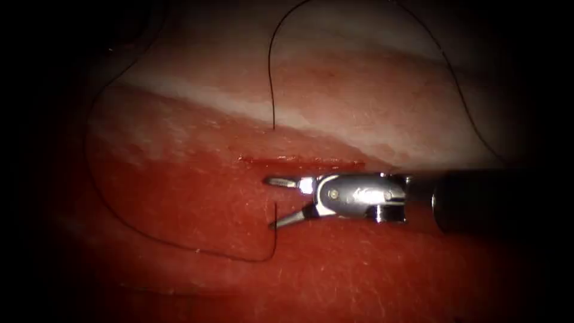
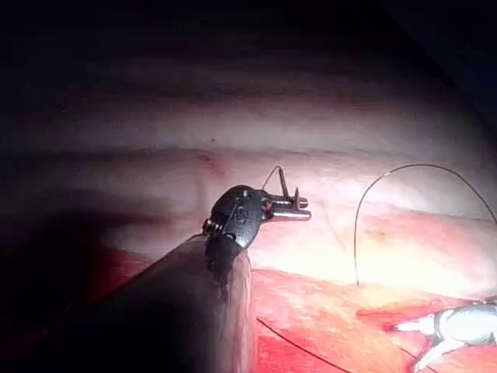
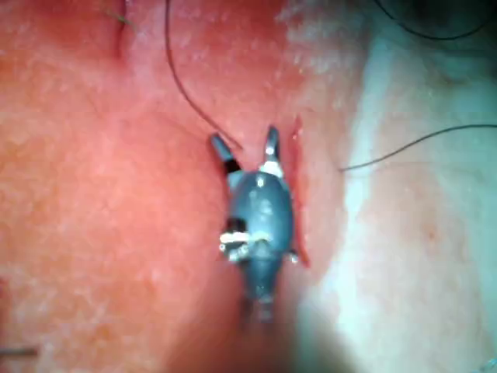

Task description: Wound Closure

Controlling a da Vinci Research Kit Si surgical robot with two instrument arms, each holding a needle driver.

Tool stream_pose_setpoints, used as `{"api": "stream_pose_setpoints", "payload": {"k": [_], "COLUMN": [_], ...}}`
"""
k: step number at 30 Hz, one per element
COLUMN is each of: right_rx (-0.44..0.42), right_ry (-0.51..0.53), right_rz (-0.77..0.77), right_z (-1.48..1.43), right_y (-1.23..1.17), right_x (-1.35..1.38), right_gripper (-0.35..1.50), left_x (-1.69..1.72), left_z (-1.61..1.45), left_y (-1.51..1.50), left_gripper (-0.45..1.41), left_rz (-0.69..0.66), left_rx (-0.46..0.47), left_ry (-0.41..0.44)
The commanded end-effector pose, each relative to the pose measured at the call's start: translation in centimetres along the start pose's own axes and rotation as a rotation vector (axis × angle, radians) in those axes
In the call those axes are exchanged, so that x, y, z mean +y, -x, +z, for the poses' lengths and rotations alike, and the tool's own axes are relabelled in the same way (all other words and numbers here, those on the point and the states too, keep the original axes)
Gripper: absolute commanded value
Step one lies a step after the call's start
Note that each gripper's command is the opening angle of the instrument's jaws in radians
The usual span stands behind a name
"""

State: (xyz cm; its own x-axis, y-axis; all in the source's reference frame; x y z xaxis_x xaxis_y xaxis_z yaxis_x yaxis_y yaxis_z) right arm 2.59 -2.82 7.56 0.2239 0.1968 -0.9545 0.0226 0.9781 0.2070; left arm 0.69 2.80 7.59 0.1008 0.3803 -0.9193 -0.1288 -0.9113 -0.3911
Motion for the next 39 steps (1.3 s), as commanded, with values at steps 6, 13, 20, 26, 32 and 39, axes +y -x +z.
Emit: {"api": "stream_pose_setpoints", "payload": {"k": [6, 13, 20, 26, 32, 39], "right_rx": [-0.009, -0.007, -0.002, -0.011, -0.003, 0.027], "right_ry": [-0.047, -0.101, -0.166, -0.219, -0.231, -0.166], "right_rz": [-0.004, -0.033, -0.058, -0.078, -0.08, -0.057], "right_z": [-0.02, -0.08, -0.07, 0.03, 0.09, 0.11], "right_y": [-0.07, -0.32, -0.71, -1.04, -1.36, -1.35], "right_x": [-0.14, -0.54, -1.19, -1.69, -1.89, -1.67], "right_gripper": [-0.35, -0.35, -0.35, -0.35, -0.35, 0.96], "left_x": [-0.06, -0.07, -0.07, -0.08, -0.09, -0.09], "left_z": [0.04, 0.04, 0.05, 0.05, 0.04, 0.04], "left_y": [0.03, 0.04, 0.04, 0.05, 0.08, 0.08], "left_gripper": [-0.45, -0.45, -0.45, -0.45, -0.45, -0.45], "left_rz": [0.003, 0.003, 0.003, -0.003, -0.002, -0.007], "left_rx": [0.0, 0.0, 0.0, -0.001, -0.001, -0.001], "left_ry": [0.0, 0.0, -0.001, -0.001, -0.001, -0.002]}}
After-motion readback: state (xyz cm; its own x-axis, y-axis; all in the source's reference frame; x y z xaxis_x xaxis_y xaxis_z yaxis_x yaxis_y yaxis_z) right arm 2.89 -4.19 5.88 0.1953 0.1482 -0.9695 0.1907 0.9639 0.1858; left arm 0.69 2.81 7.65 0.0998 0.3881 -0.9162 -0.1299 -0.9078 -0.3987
